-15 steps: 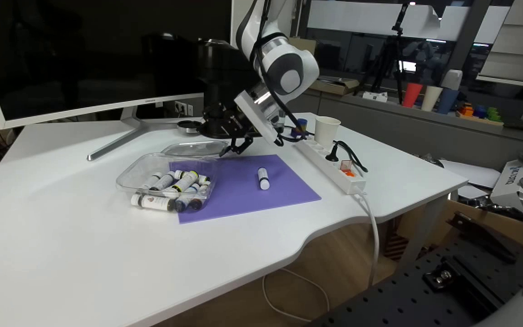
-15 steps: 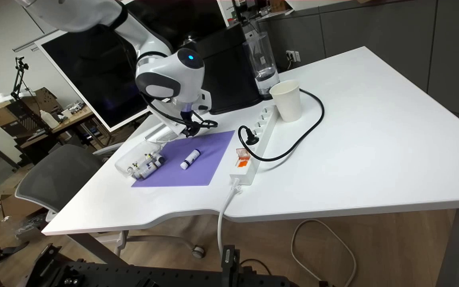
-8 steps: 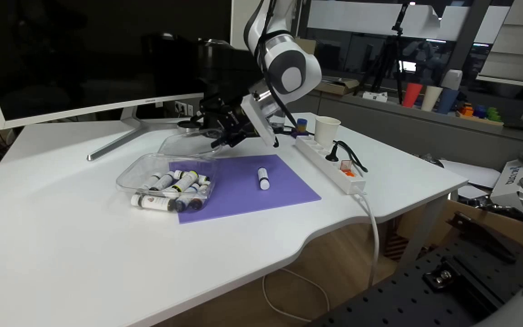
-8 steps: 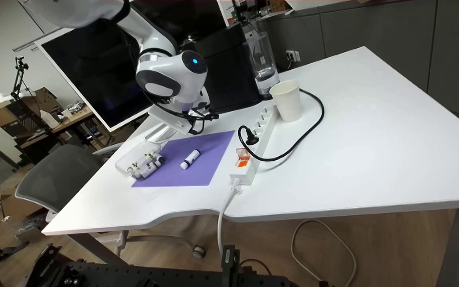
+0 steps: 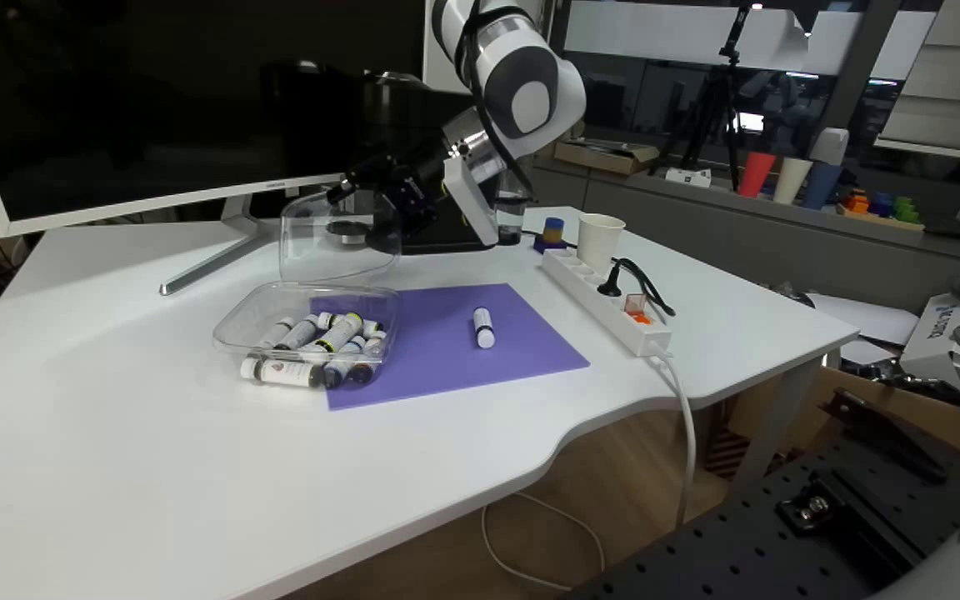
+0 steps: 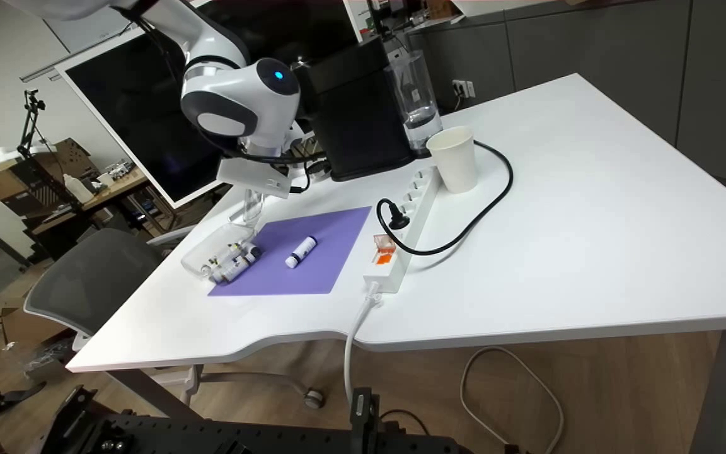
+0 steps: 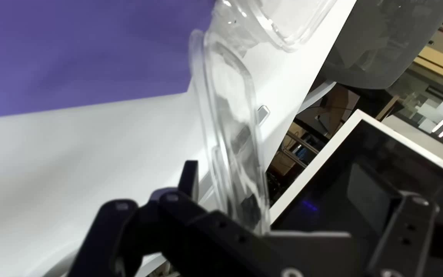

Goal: Close the box

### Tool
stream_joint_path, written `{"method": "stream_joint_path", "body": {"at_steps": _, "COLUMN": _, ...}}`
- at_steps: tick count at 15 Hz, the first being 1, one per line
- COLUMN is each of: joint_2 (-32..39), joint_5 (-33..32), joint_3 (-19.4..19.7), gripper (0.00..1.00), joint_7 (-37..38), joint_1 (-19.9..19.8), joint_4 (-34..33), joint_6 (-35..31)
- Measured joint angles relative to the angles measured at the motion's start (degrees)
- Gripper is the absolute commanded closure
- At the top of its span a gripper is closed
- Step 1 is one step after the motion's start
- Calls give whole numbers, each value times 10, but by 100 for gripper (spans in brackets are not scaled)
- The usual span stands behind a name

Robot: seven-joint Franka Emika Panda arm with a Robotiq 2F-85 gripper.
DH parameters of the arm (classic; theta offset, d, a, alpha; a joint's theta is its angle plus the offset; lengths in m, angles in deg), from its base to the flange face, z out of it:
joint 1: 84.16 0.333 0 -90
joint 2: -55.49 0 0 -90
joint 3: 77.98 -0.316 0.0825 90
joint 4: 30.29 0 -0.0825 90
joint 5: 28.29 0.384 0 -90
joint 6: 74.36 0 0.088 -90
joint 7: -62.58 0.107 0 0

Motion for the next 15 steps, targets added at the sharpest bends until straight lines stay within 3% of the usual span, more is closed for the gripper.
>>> {"method": "stream_joint_path", "body": {"at_steps": 6, "joint_2": -77, "joint_5": -37, "joint_3": 7, "gripper": 0, "joint_7": -54, "joint_1": 43, "joint_4": 61, "joint_6": -15}}
{"method": "stream_joint_path", "body": {"at_steps": 15, "joint_2": -157, "joint_5": -357, "joint_3": -1, "gripper": 0, "joint_7": -25, "joint_1": 102, "joint_4": 136, "joint_6": -16}}
